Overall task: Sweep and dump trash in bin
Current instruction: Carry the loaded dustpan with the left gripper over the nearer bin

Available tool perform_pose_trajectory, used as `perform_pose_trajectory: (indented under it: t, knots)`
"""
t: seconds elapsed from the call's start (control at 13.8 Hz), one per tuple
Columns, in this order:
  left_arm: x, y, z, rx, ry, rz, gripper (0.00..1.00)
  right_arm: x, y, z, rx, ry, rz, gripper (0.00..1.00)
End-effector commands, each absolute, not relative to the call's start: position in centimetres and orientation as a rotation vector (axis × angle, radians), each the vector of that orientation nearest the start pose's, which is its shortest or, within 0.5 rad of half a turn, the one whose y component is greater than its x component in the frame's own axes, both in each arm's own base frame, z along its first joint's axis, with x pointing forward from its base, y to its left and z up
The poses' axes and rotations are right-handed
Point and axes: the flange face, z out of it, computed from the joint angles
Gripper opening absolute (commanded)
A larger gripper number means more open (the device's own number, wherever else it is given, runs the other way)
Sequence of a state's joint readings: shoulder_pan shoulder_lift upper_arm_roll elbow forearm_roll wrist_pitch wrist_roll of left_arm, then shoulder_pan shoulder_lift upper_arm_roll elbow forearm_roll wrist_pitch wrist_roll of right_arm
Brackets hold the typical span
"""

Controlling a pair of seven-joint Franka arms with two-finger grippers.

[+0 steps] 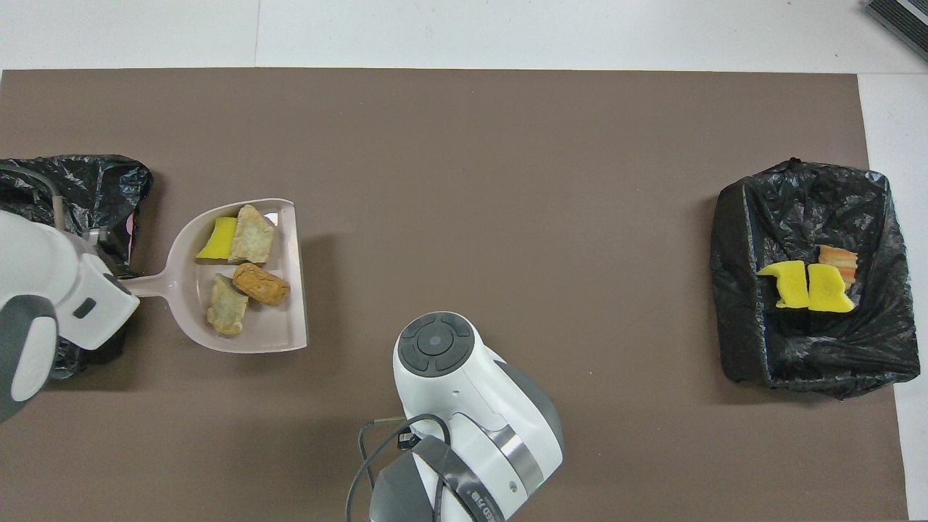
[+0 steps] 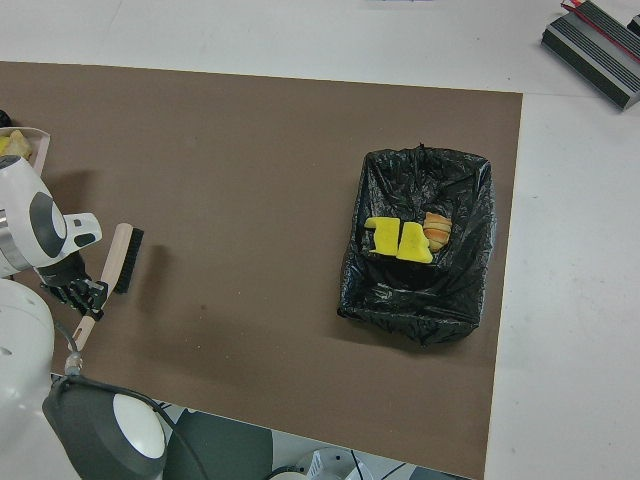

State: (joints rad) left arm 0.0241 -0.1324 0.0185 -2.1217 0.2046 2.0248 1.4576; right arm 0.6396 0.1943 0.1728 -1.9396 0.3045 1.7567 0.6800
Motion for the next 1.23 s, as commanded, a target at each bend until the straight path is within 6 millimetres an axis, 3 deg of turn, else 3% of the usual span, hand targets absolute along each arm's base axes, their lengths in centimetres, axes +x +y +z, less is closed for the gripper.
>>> perform_pose_trajectory:
  t: [0.0,0.07,0.22,0.29,0.36,0.65,0.87,1.01,1.16]
  knots:
    - [51.6,7.9,49.7,-2.216,1.971,0.128,0.00,34.1,42.4,34.5,-3.046,-0.005,0.756,0.00]
    - [51.7,10.2,50.4,-2.239,1.924,0.112,0.00,33.3,42.6,33.5,-3.031,0.006,0.741,0.00]
    - [51.7,15.4,51.2,-2.301,1.808,0.089,0.00,32.7,42.3,33.2,-3.014,0.005,0.751,0.00]
    - [51.6,17.8,51.8,-2.302,1.792,0.089,0.00,32.7,42.3,33.3,-3.015,0.006,0.758,0.10]
    - [51.5,19.8,52.5,-2.280,1.798,0.088,0.00,32.7,42.5,33.5,-3.021,0.009,0.775,0.99]
    - [51.8,28.5,53.1,-2.244,1.810,0.128,0.00,35.3,42.2,37.0,-3.008,0.002,0.762,1.00]
    - [53.4,30.5,53.3,-2.156,1.849,0.133,0.00,40.0,39.5,41.5,-2.991,0.059,0.738,1.00]
    - [54.9,31.8,53.2,-2.048,1.921,0.310,0.00,42.9,36.8,44.5,-3.010,-0.048,0.715,1.00]
    - [55.6,31.8,52.2,-2.005,1.945,0.352,0.00,45.4,34.0,47.6,-3.012,-0.175,0.690,1.00]
